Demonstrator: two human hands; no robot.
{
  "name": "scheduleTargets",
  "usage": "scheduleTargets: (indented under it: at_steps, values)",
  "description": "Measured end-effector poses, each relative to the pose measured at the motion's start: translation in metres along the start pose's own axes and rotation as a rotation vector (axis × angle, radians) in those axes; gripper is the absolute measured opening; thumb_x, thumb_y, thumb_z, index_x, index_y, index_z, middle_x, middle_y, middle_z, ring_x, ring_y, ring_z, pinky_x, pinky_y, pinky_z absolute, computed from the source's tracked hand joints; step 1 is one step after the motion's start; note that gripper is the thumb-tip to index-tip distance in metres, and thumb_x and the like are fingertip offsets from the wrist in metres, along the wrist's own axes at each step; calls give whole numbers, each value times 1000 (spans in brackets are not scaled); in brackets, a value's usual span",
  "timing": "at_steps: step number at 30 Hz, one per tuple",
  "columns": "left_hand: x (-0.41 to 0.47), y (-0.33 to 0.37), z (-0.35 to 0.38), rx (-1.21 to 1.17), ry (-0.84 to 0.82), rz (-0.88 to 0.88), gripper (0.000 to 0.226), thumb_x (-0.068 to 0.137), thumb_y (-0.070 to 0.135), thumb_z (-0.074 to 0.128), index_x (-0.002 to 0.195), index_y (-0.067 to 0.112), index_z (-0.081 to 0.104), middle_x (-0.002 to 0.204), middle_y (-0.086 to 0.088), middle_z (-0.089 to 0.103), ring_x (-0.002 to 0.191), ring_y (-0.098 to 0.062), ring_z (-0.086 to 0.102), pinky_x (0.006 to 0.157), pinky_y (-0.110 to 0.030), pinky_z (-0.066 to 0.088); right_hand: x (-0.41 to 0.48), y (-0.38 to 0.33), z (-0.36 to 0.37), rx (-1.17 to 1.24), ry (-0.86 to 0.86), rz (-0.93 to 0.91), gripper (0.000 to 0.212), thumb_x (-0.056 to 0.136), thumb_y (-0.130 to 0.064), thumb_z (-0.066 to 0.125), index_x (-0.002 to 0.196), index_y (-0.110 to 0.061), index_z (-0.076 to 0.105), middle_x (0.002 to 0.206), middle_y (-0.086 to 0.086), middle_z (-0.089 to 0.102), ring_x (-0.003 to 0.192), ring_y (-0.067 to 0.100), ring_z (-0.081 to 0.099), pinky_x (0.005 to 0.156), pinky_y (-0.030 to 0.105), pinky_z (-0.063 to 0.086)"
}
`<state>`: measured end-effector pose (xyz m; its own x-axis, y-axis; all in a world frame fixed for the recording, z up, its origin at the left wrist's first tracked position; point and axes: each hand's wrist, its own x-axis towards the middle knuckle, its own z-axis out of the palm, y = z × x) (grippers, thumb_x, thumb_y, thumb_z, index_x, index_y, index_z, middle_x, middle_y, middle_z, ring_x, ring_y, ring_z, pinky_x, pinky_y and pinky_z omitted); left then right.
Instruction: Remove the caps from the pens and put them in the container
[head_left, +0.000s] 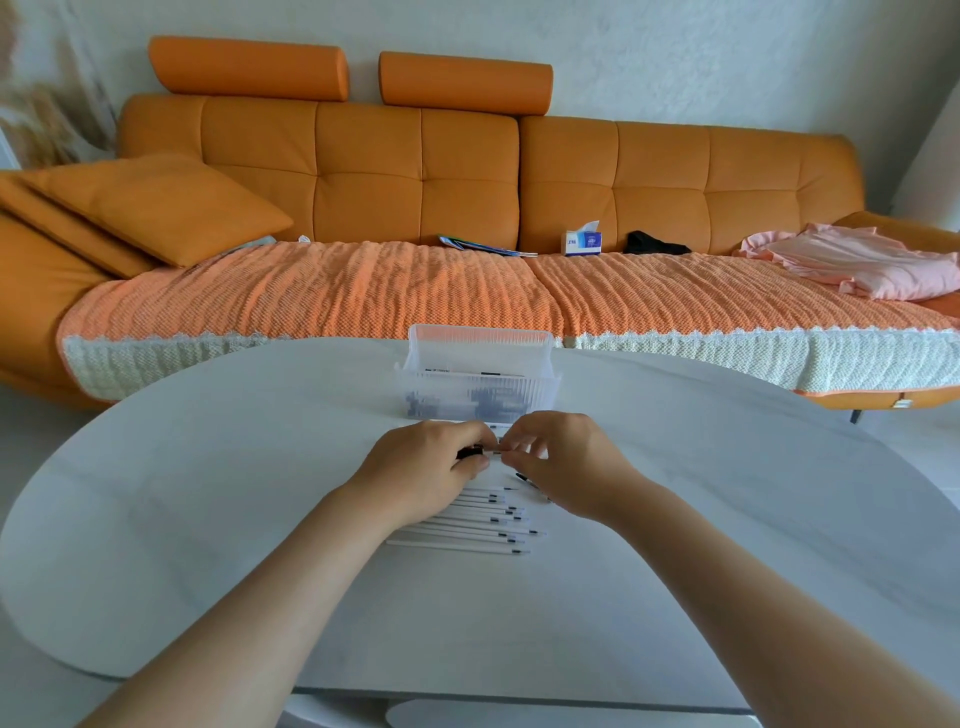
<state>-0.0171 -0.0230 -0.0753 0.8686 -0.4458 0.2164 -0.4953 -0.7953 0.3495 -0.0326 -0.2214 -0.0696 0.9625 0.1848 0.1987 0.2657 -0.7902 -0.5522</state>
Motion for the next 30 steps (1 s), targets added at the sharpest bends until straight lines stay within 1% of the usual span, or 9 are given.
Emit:
scheduleTargets:
  at_steps: [4, 9, 13, 16, 19, 22, 25, 28, 30]
  values:
    - [0, 2, 0, -4, 41, 2, 16, 92, 49, 54, 103, 41, 62, 91, 16, 67, 85, -8, 60, 74, -32, 50, 1, 2, 1, -20, 0, -11, 1, 87, -33, 70, 86, -34, 69, 76, -23, 63, 74, -1, 58, 70, 22, 50]
    - [-2, 5, 1, 20, 106, 29, 13, 92, 44, 56, 99, 38, 65, 89, 18, 67, 82, -5, 59, 66, -26, 44, 0, 0, -1, -72, -17, -51, 3, 88, -37, 68, 85, -36, 69, 76, -24, 62, 72, -5, 57, 68, 22, 49]
    - [-1, 6, 6, 32, 147, 66, 12, 92, 42, 55, 97, 37, 64, 92, 19, 67, 82, -5, 62, 69, -31, 50, 1, -1, -1, -92, -23, -32, 6, 88, -35, 65, 83, -36, 69, 81, -20, 65, 71, -2, 56, 64, 22, 42]
    - [1, 8, 7, 45, 208, 91, 9, 90, 41, 57, 93, 35, 64, 88, 17, 67, 77, -7, 61, 64, -31, 50, 3, -1, -3, -25, -32, 8, 12, 89, -33, 65, 77, -38, 66, 74, -19, 63, 63, -1, 54, 60, 22, 39]
    - [2, 10, 8, 92, 258, 118, 10, 90, 39, 58, 90, 32, 64, 83, 14, 64, 71, -9, 59, 58, -30, 49, 3, 0, -6, 18, -69, 36, 12, 90, -31, 64, 79, -34, 68, 74, -15, 65, 60, 3, 53, 63, 26, 45]
    - [3, 11, 10, 83, 237, 99, 10, 91, 40, 57, 90, 32, 64, 83, 14, 64, 72, -8, 59, 58, -27, 46, 3, 4, -8, 0, -75, 55, 10, 89, -38, 65, 83, -33, 71, 85, -13, 69, 69, 8, 61, 69, 31, 52]
    - [3, 12, 14, 88, 177, 57, 14, 93, 41, 54, 95, 33, 65, 89, 16, 67, 79, -7, 60, 65, -26, 47, 1, 8, -10, -98, -47, 39, 10, 87, -43, 68, 79, -37, 69, 91, -15, 66, 80, 6, 60, 72, 29, 51]
    - [3, 11, 15, 63, 154, -1, 16, 94, 40, 51, 97, 33, 66, 92, 17, 68, 83, -7, 61, 70, -25, 48, -1, 10, -13, -207, -37, -21, 9, 89, -40, 67, 81, -39, 70, 92, -16, 64, 80, 3, 58, 71, 26, 49]
    - [3, 10, 14, 57, 146, -11, 16, 94, 40, 51, 96, 34, 65, 91, 17, 68, 82, -7, 60, 70, -25, 47, -3, 11, -14, -168, -30, -25, 5, 87, -41, 67, 84, -39, 71, 91, -19, 65, 78, 0, 59, 70, 24, 49]
